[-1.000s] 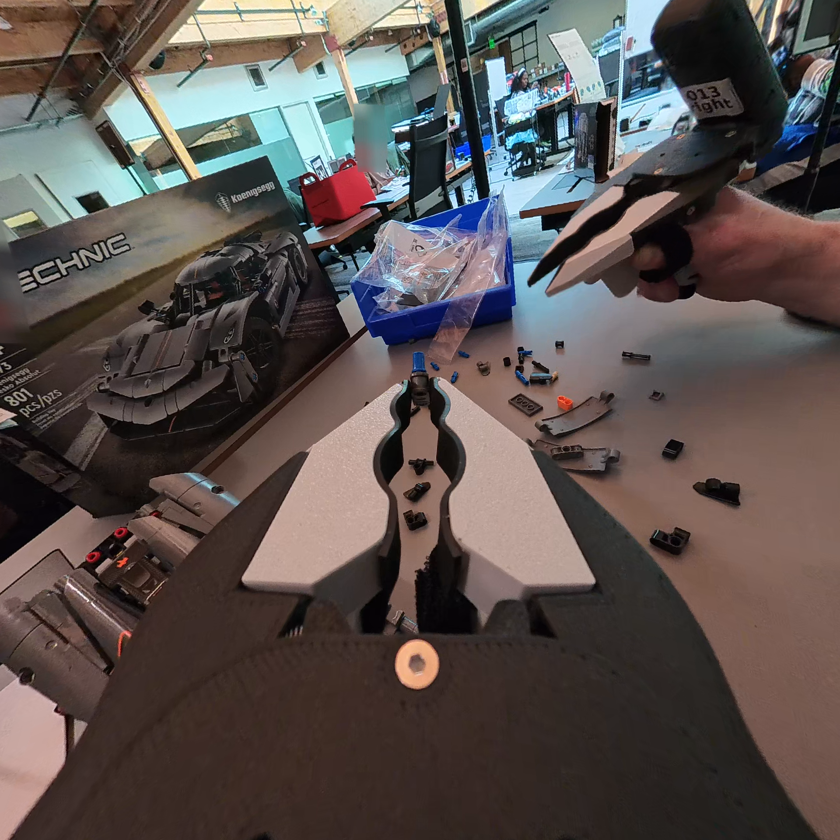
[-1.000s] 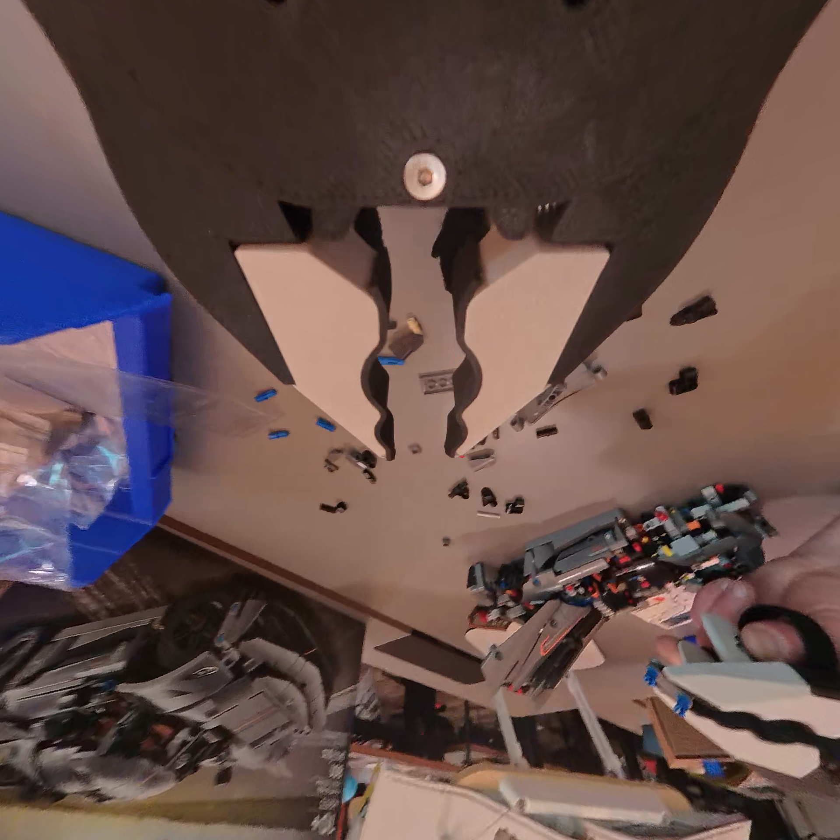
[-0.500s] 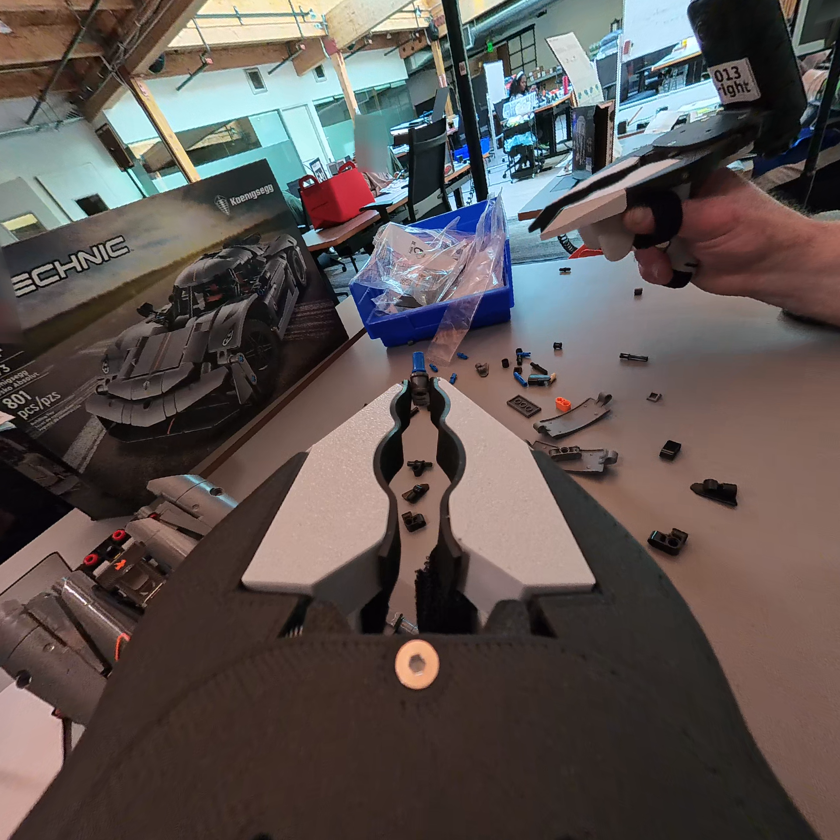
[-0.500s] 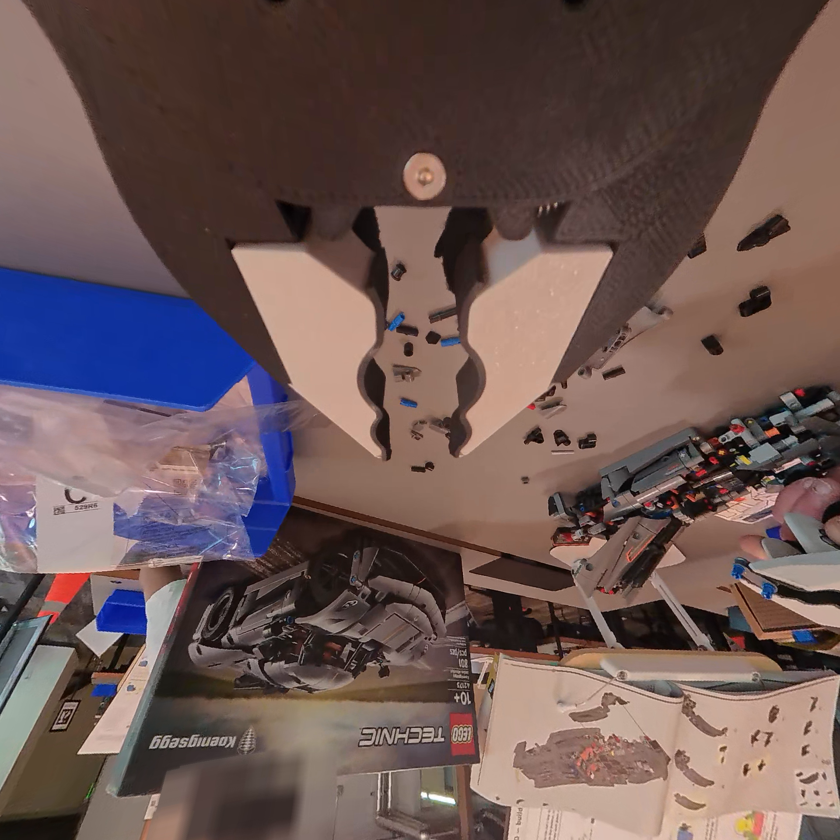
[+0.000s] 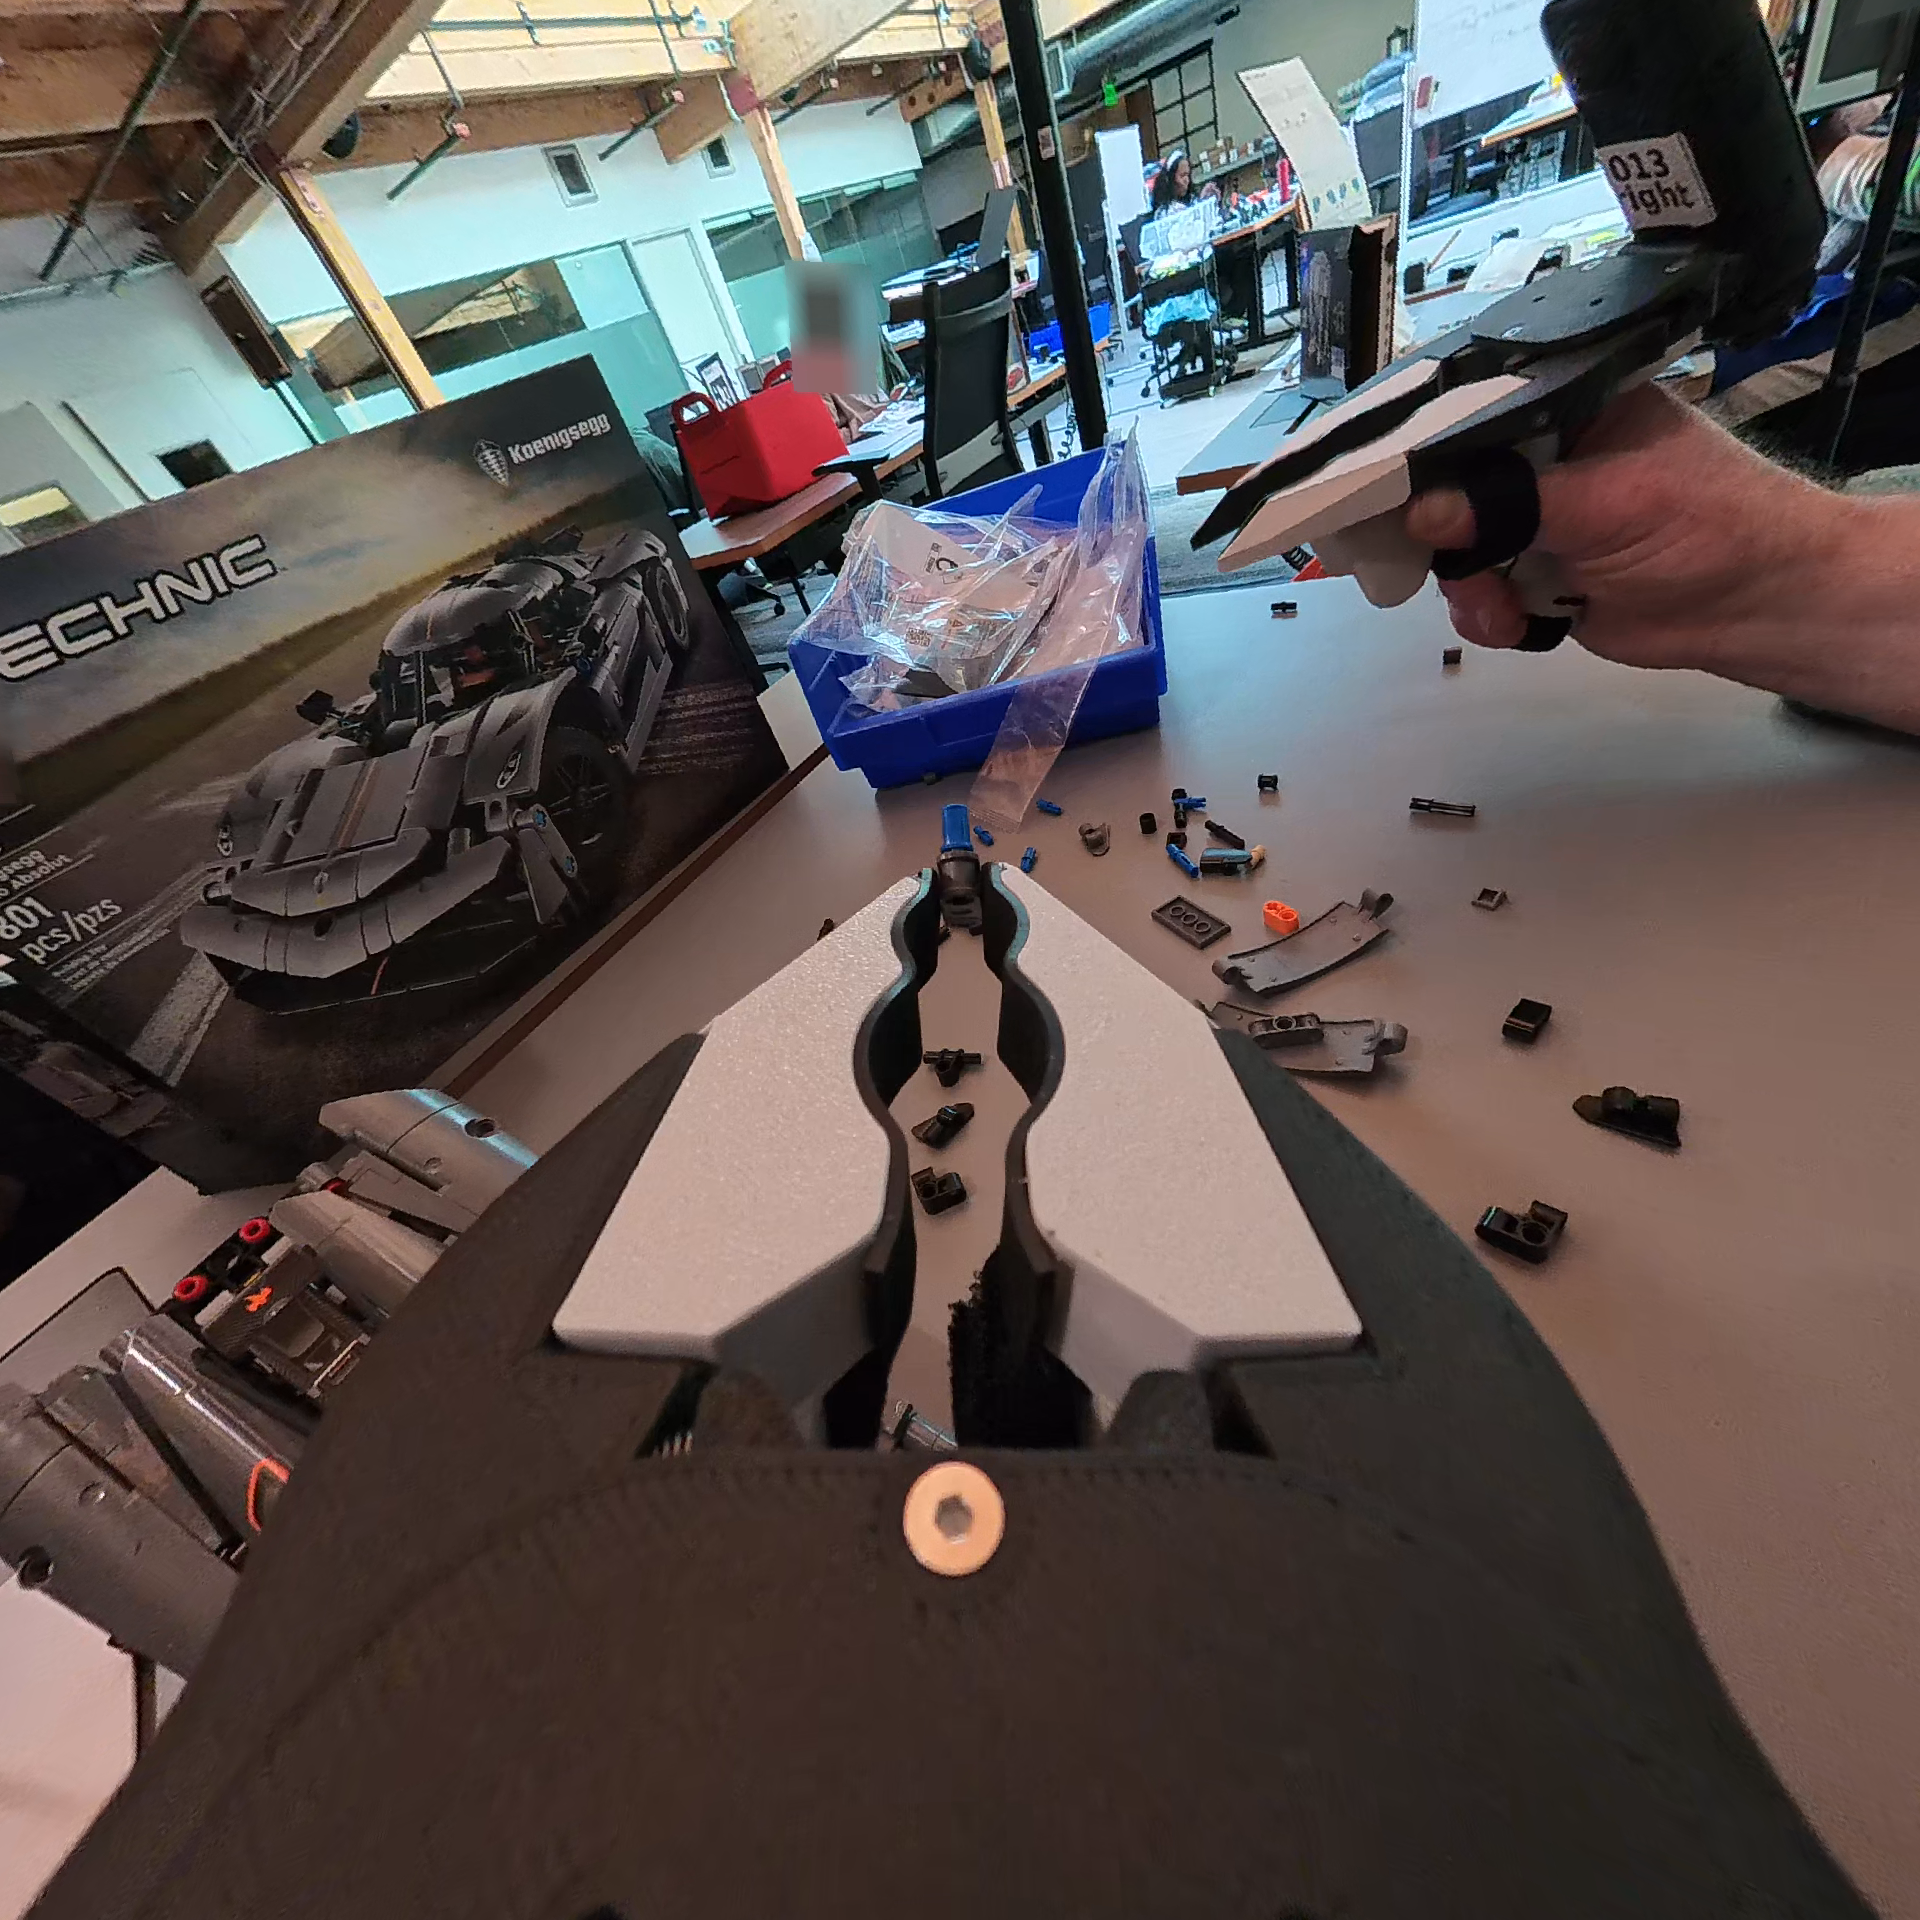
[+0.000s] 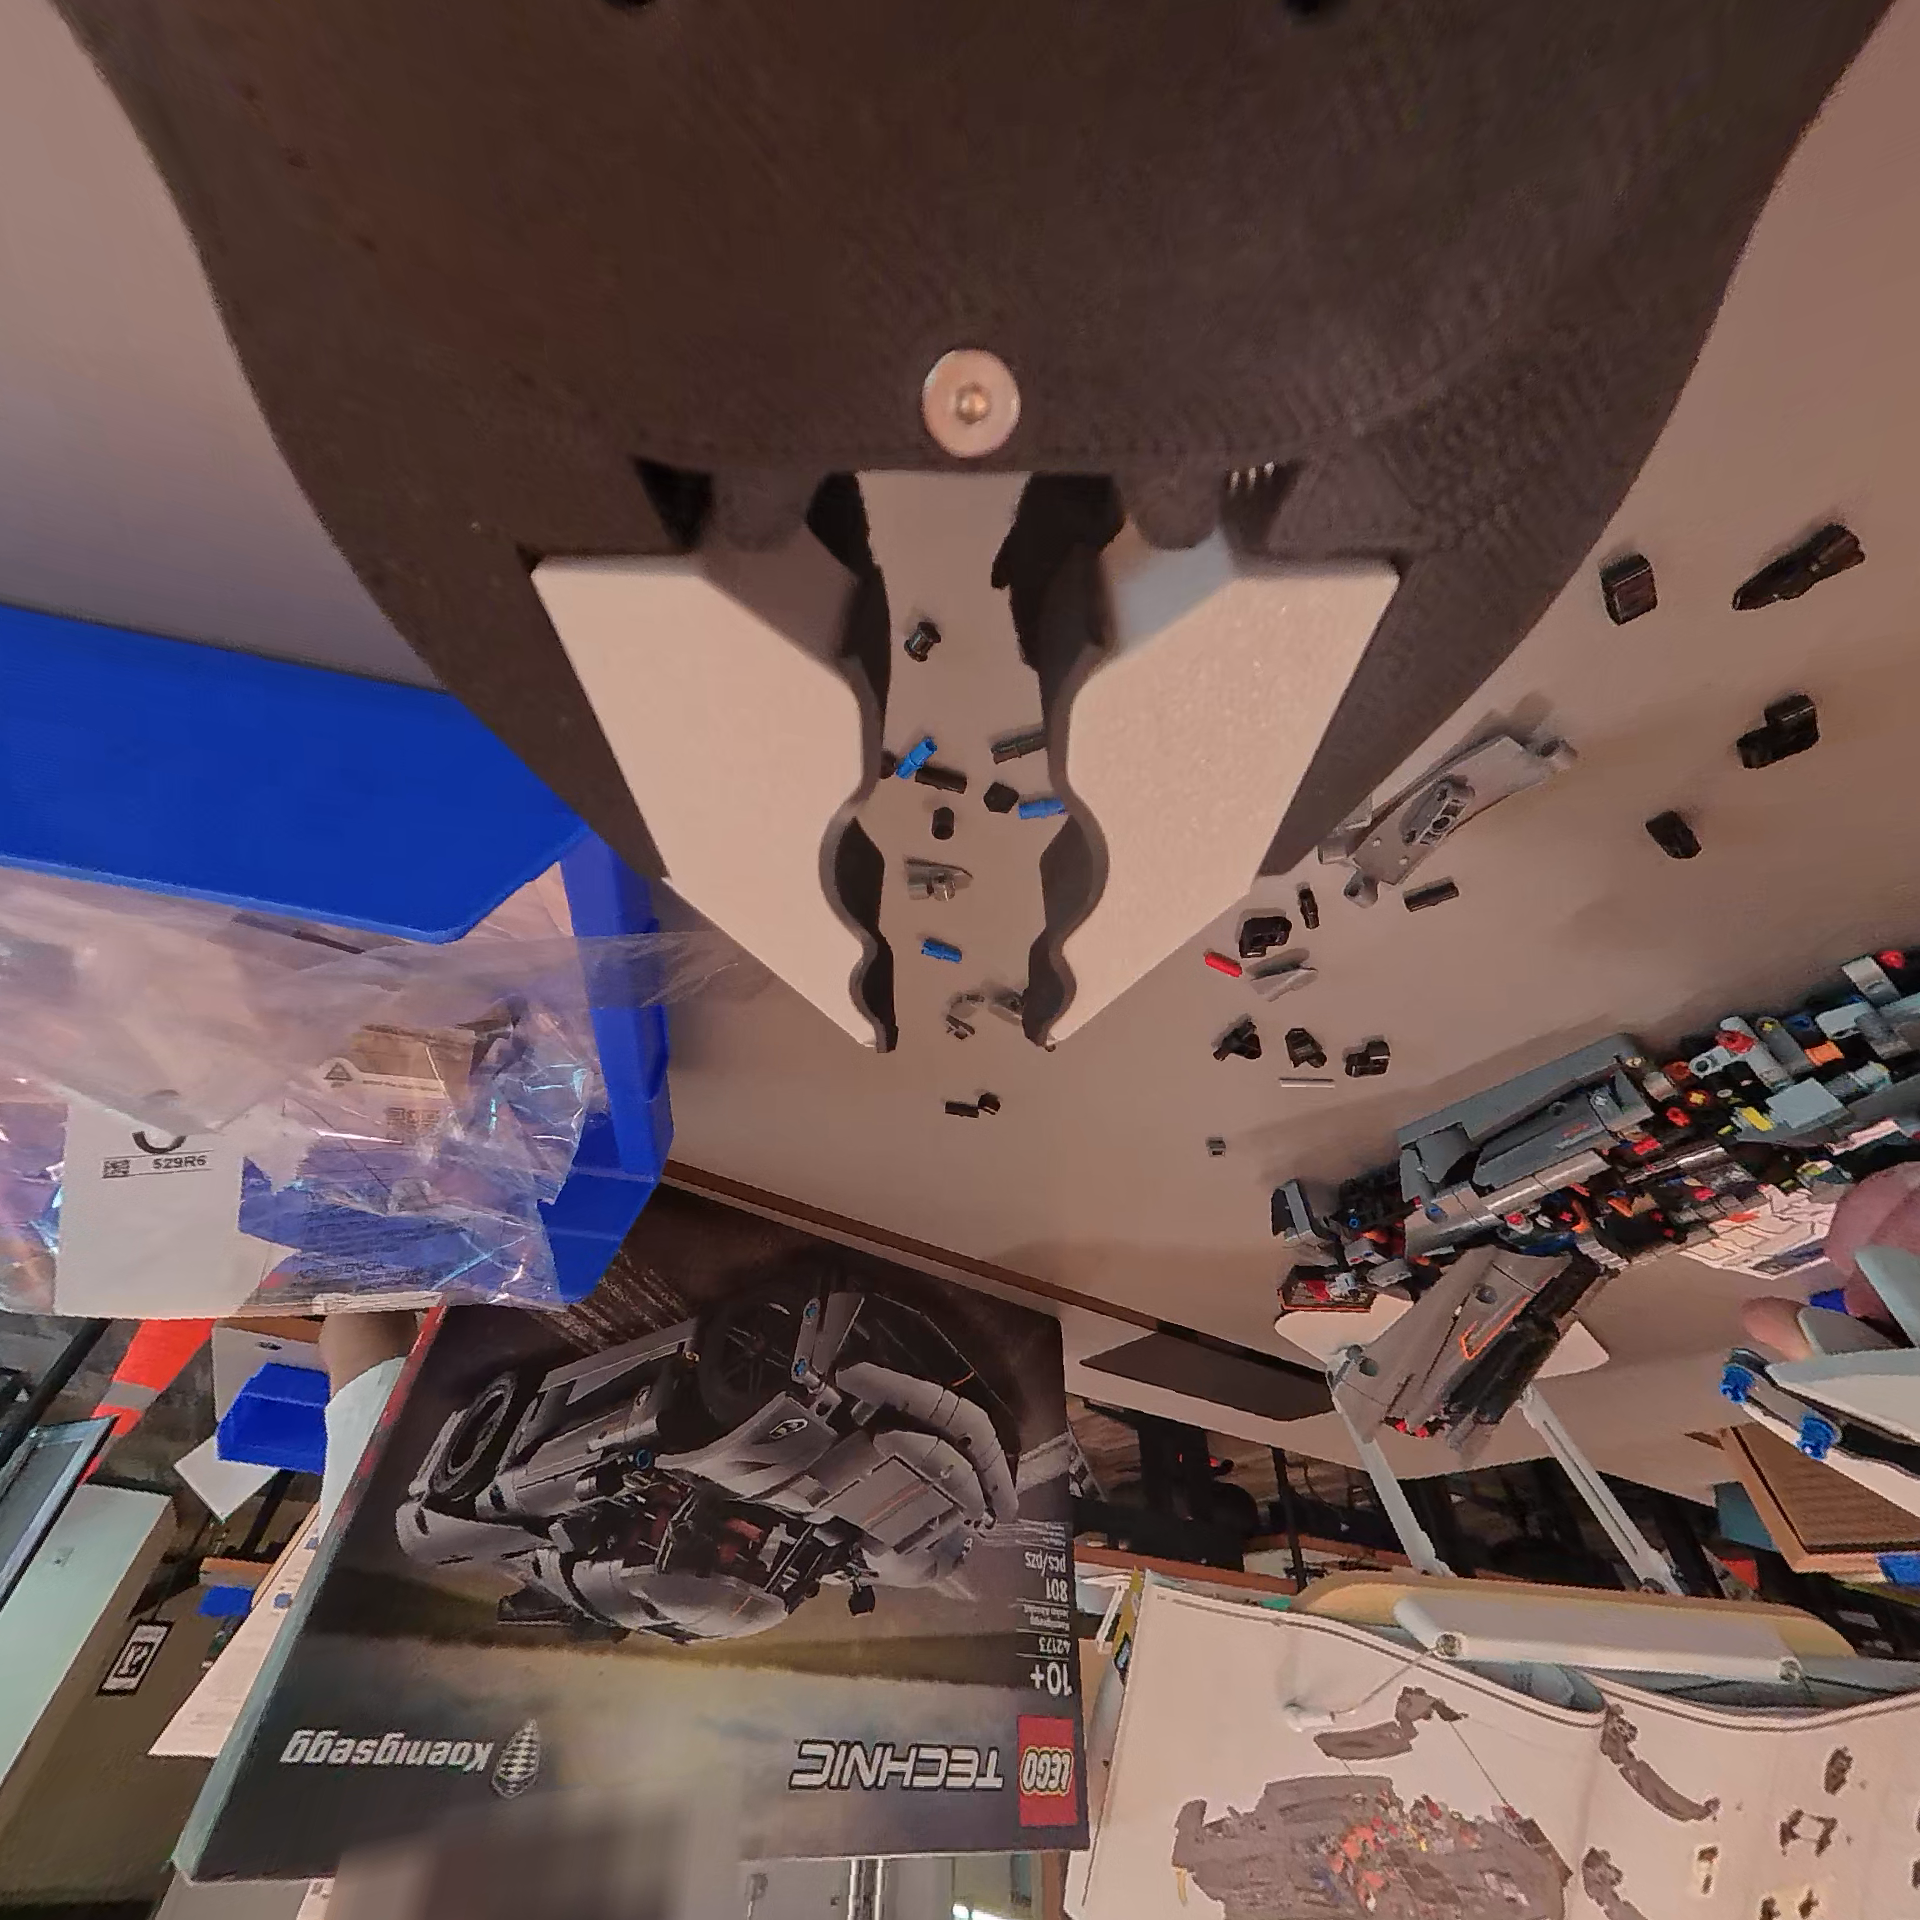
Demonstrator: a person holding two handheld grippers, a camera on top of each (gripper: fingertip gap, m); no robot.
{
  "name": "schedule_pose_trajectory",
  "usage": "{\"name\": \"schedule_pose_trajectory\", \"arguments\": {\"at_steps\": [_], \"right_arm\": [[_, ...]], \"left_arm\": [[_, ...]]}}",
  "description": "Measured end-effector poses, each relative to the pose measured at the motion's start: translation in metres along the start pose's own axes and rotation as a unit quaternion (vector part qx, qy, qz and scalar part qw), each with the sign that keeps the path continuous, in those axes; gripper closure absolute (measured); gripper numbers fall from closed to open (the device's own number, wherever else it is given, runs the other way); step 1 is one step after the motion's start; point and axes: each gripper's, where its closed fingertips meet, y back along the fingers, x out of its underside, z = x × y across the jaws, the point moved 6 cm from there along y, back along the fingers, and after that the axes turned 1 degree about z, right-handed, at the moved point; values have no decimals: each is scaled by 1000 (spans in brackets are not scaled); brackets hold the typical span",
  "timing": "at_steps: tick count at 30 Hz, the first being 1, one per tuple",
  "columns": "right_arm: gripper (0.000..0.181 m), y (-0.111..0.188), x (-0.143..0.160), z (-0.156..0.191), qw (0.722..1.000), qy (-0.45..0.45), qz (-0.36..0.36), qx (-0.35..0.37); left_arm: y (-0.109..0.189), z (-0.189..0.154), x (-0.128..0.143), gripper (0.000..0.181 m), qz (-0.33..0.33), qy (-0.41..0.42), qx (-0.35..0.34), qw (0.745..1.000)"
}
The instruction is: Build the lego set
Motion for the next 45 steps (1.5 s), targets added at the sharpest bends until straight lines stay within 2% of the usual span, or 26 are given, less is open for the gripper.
{"name": "schedule_pose_trajectory", "arguments": {"at_steps": [12,45], "right_arm": [[158,-10,9,10,997,68,46,16],[158,-13,15,9,995,77,61,21]], "left_arm": [[-2,-4,1,176,8,-13,1,1000],[-1,-7,0,176,5,-17,6,1000]]}}
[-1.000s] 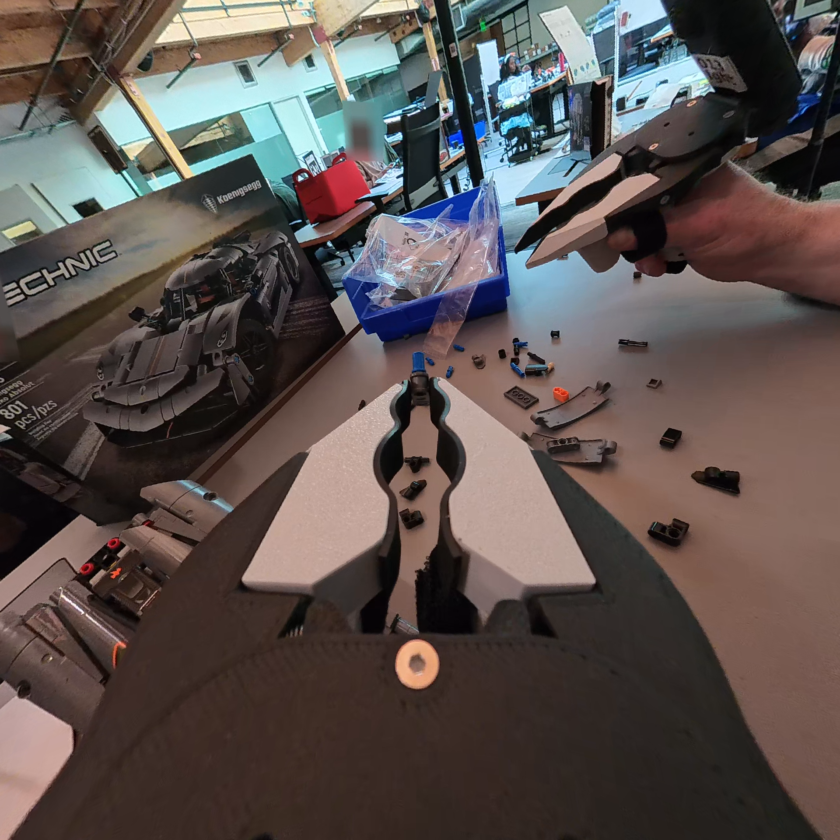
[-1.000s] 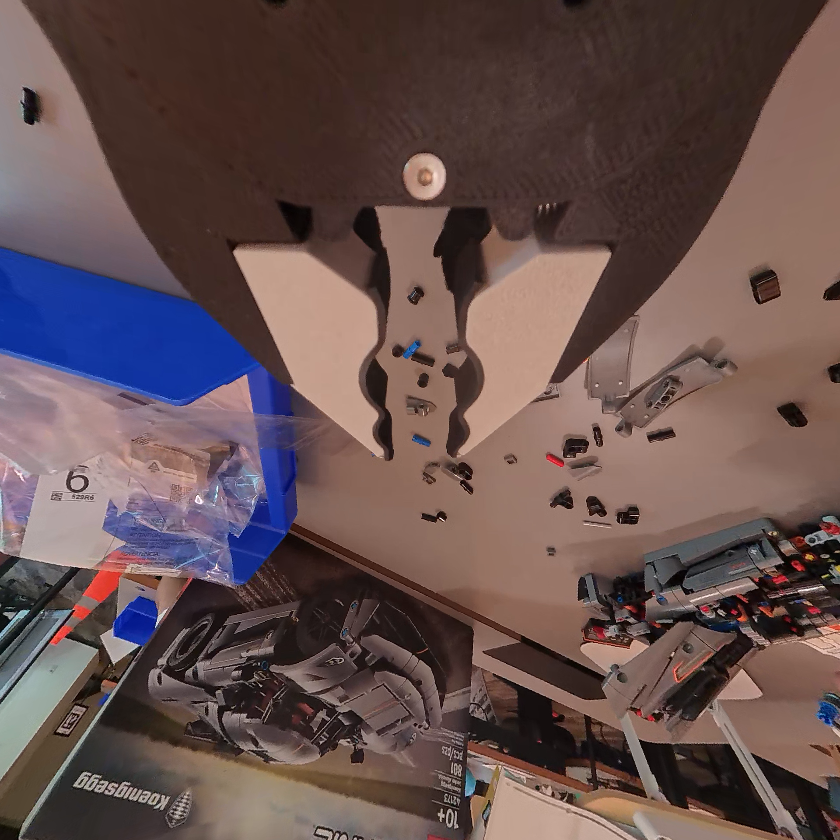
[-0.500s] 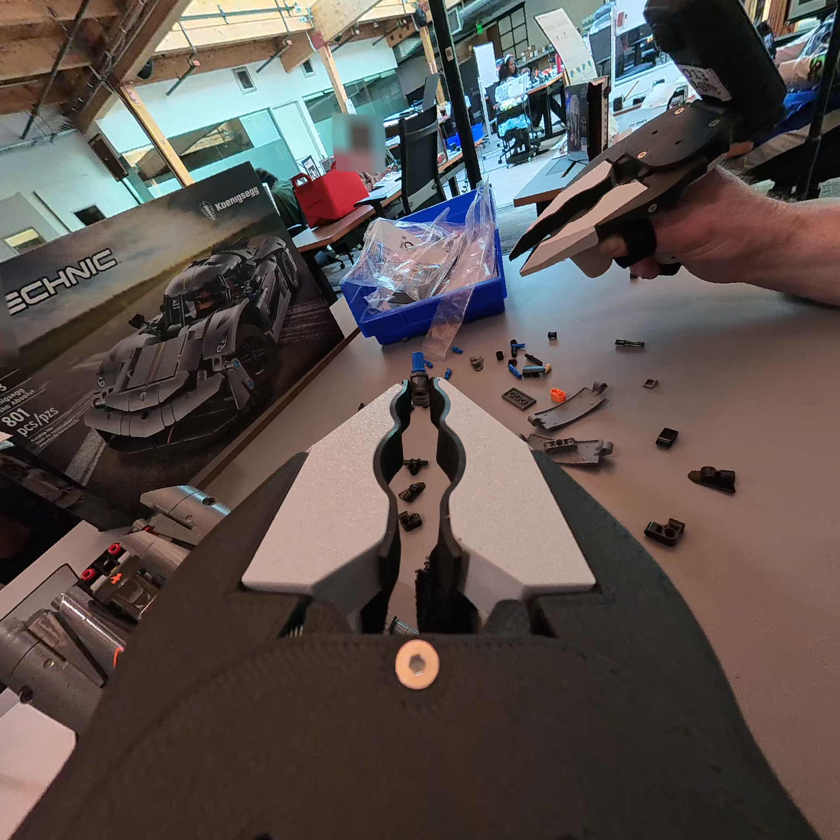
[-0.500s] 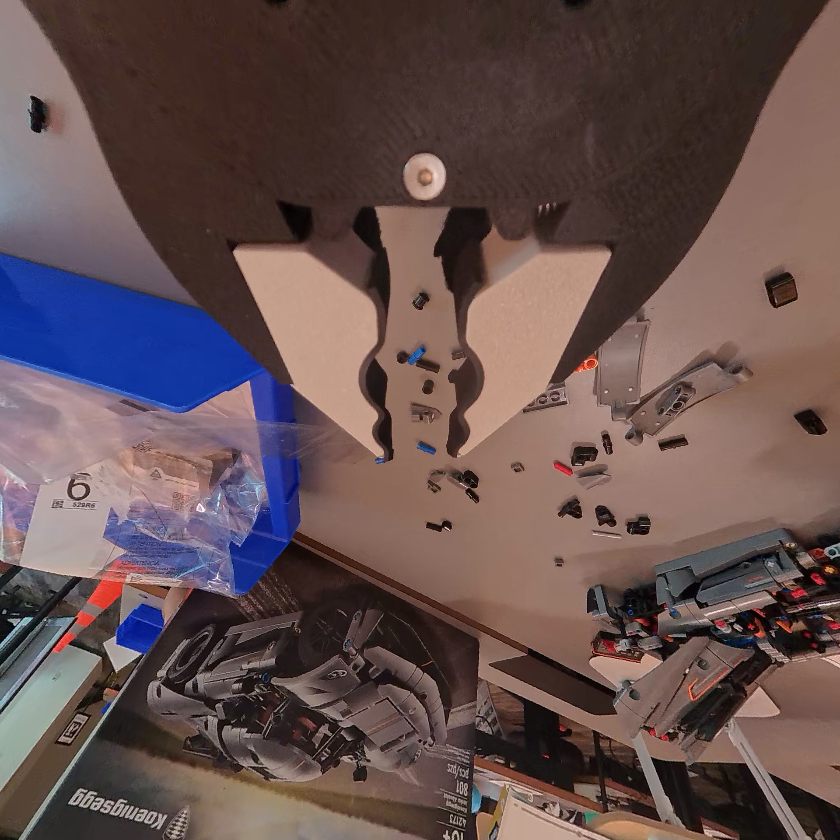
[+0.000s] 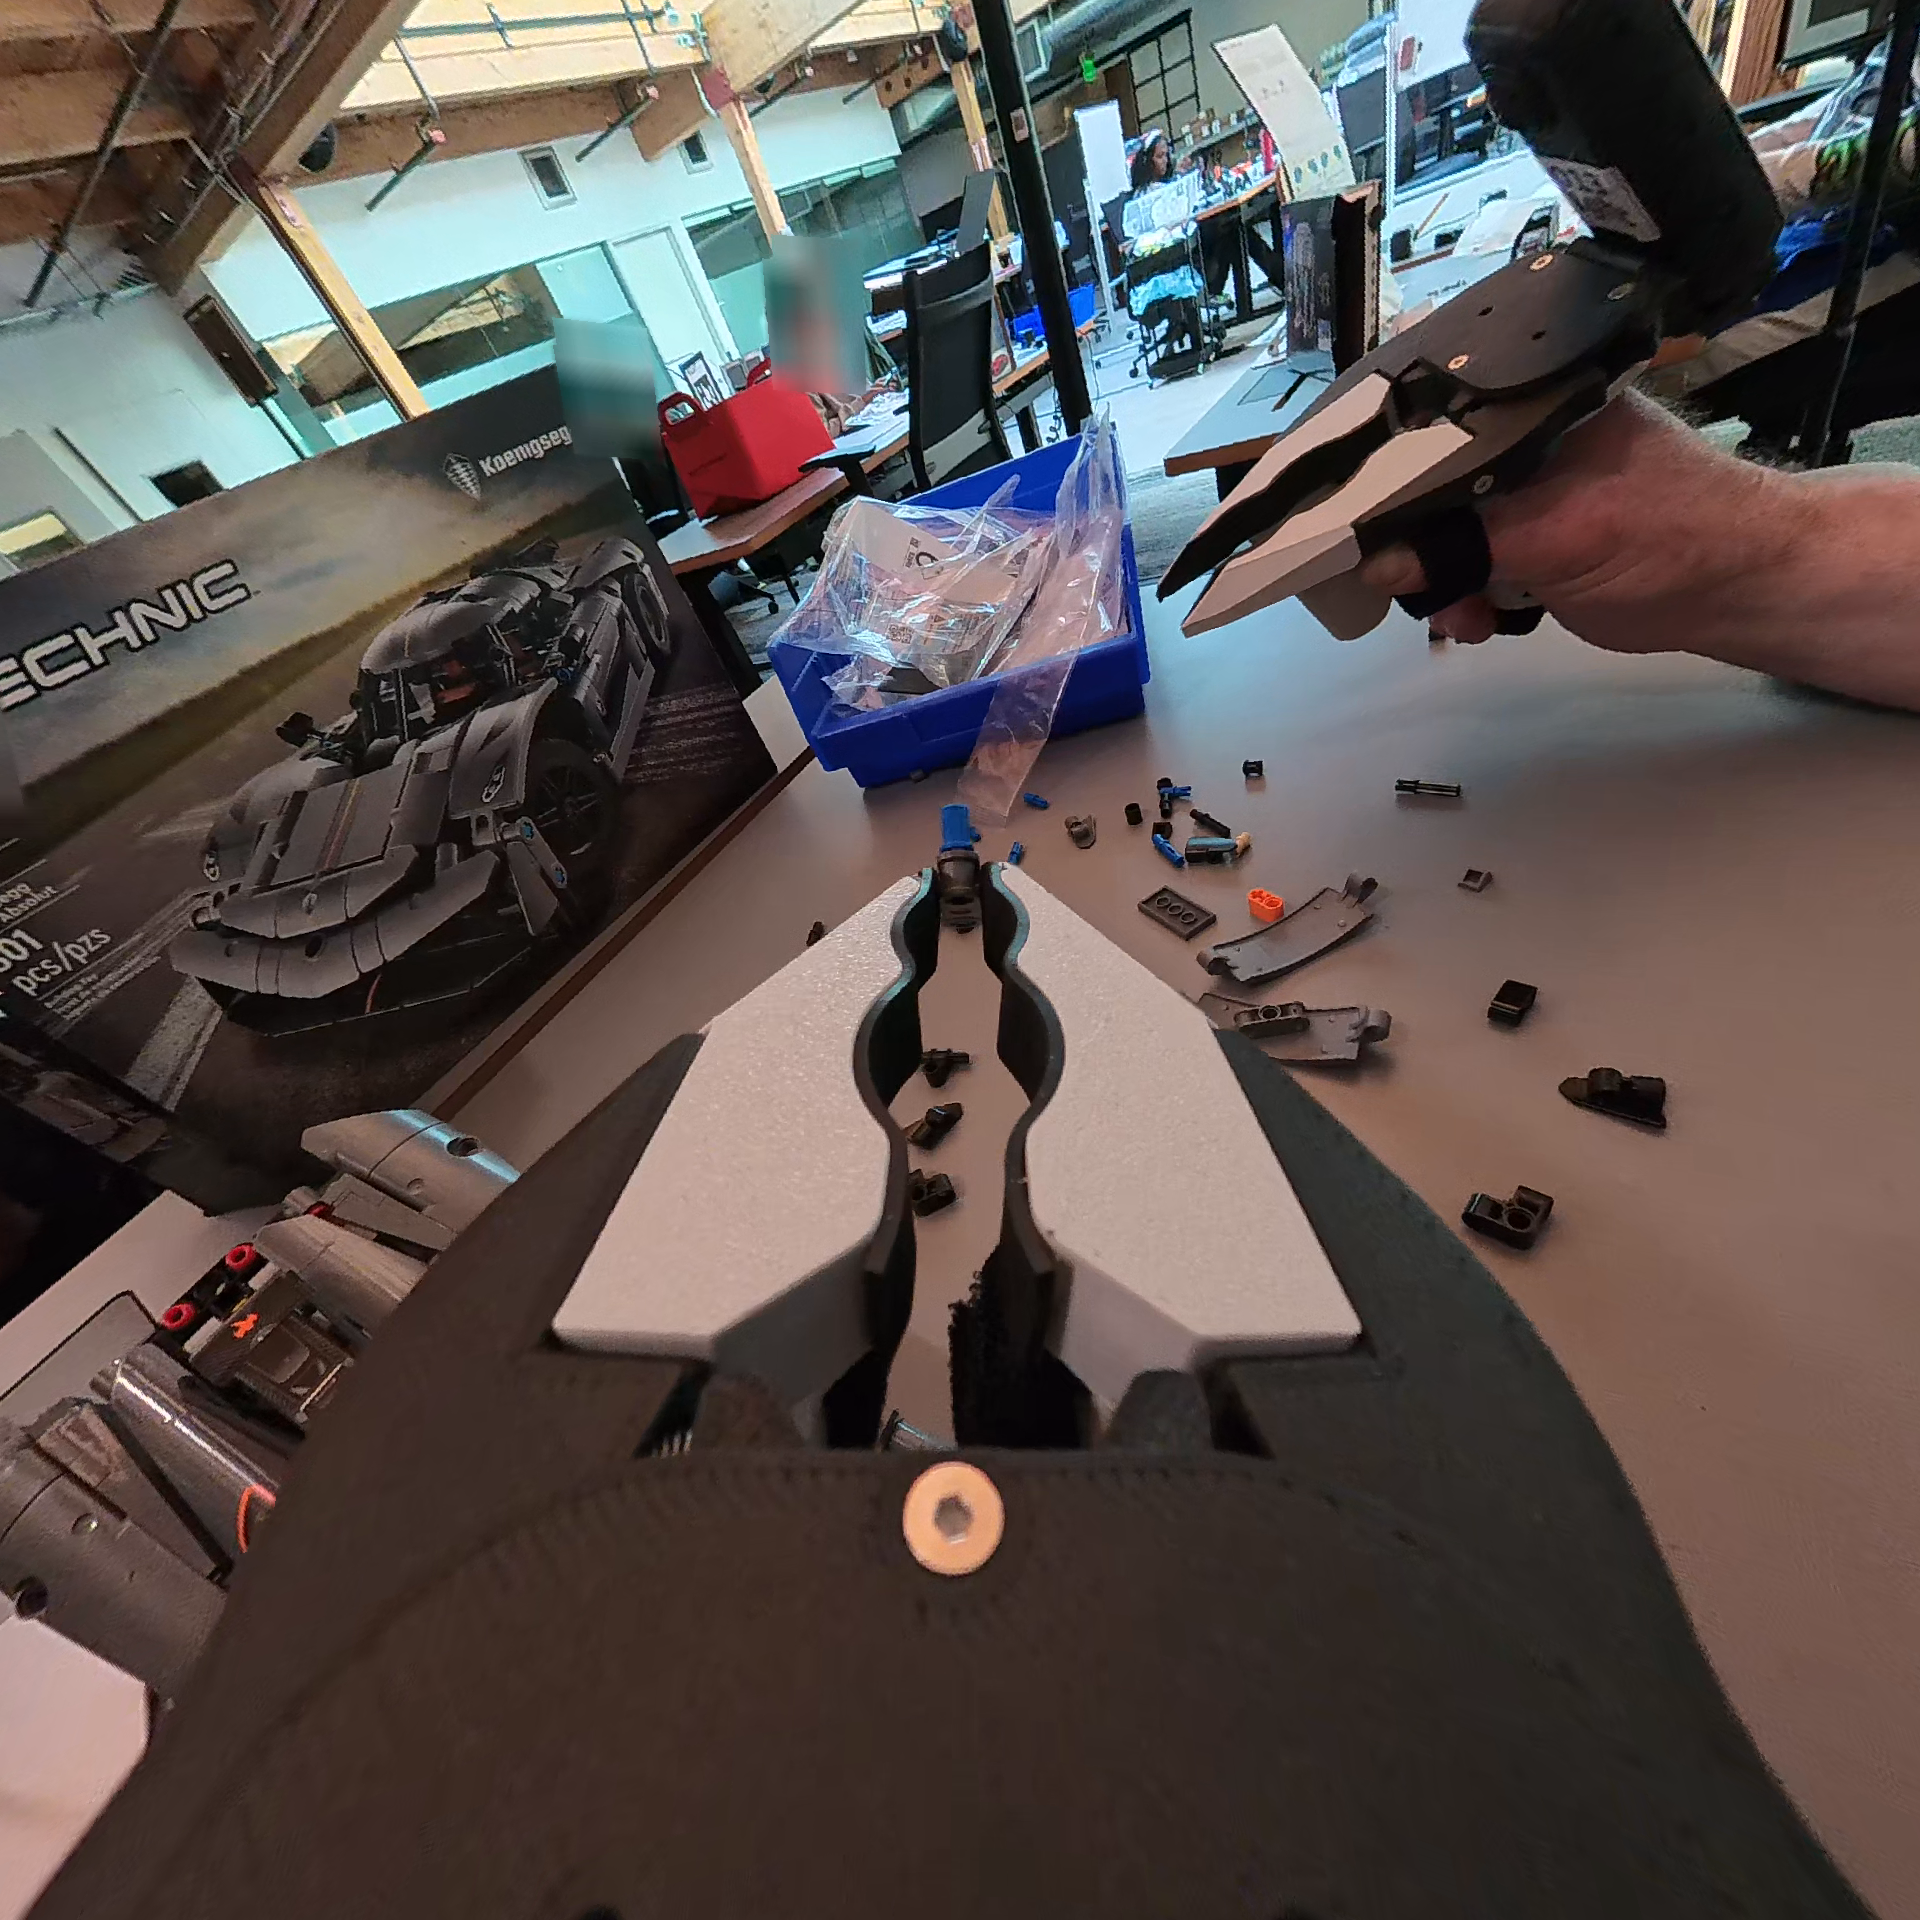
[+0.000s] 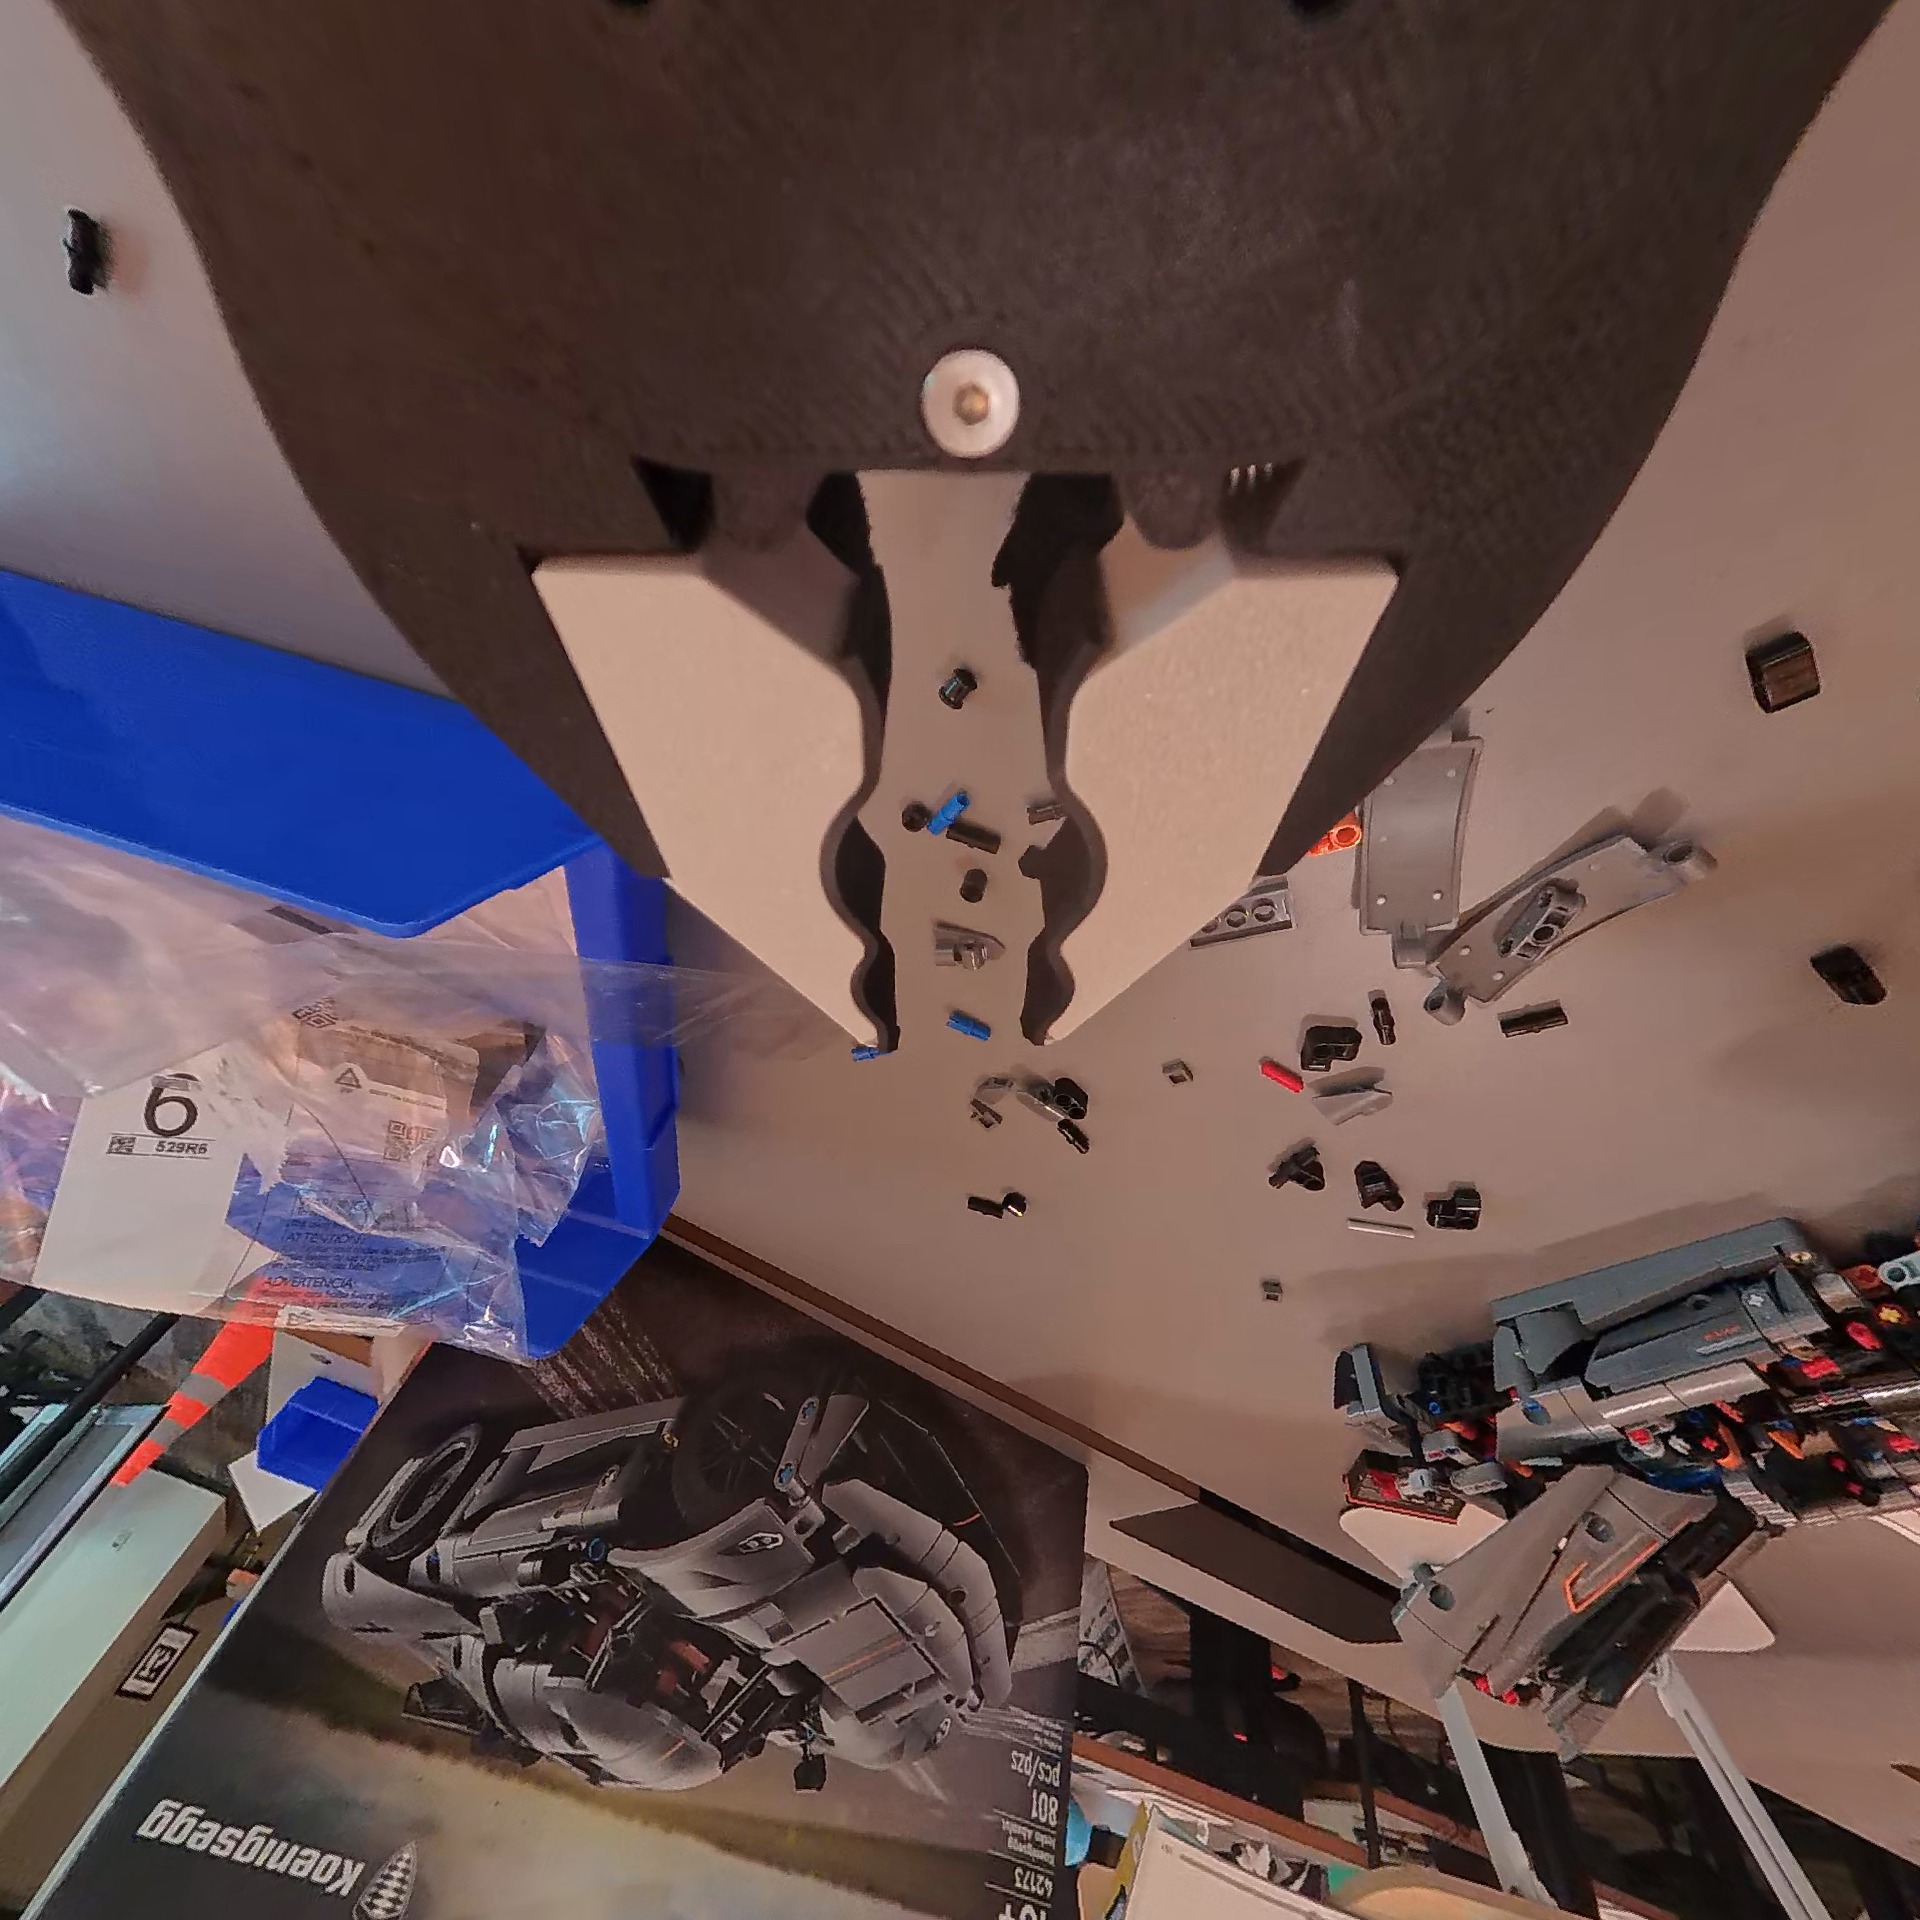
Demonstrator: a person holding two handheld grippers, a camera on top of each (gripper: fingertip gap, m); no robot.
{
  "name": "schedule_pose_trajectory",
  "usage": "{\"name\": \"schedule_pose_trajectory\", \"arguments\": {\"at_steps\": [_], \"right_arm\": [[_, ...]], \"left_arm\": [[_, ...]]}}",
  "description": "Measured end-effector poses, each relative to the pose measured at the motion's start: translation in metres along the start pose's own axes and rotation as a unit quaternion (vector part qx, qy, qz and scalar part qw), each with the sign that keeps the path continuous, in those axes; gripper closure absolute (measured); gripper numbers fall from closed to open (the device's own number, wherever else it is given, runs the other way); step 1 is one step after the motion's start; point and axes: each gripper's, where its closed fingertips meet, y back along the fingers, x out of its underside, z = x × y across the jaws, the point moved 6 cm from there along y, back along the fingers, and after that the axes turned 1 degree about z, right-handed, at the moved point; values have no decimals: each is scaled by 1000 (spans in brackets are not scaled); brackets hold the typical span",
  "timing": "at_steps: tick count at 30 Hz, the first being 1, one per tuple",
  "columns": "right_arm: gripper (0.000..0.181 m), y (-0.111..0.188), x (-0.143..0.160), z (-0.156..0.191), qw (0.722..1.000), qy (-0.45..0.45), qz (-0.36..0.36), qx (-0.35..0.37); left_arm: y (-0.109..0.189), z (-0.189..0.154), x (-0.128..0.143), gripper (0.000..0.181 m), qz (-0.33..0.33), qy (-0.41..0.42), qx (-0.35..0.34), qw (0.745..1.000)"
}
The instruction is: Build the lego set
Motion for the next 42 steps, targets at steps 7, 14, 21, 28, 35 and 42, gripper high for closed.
{"name": "schedule_pose_trajectory", "arguments": {"at_steps": [7,14,21,28,35,42], "right_arm": [[157,-1,-1,6,1000,8,-1,-16],[157,1,-2,5,1000,1,-7,-18],[157,1,-3,6,1000,3,-7,-22],[157,1,-3,6,1000,2,-8,-21],[157,0,-2,6,1000,4,-4,-20],[157,0,-1,6,1000,5,-3,-20]], "left_arm": [[13,4,-13,176,-89,101,77,988],[35,14,-27,176,-203,204,168,943],[33,13,-25,176,-196,202,169,945],[28,9,-22,176,-174,185,162,954],[29,10,-22,176,-172,183,157,955],[28,10,-22,176,-171,183,157,955]]}}
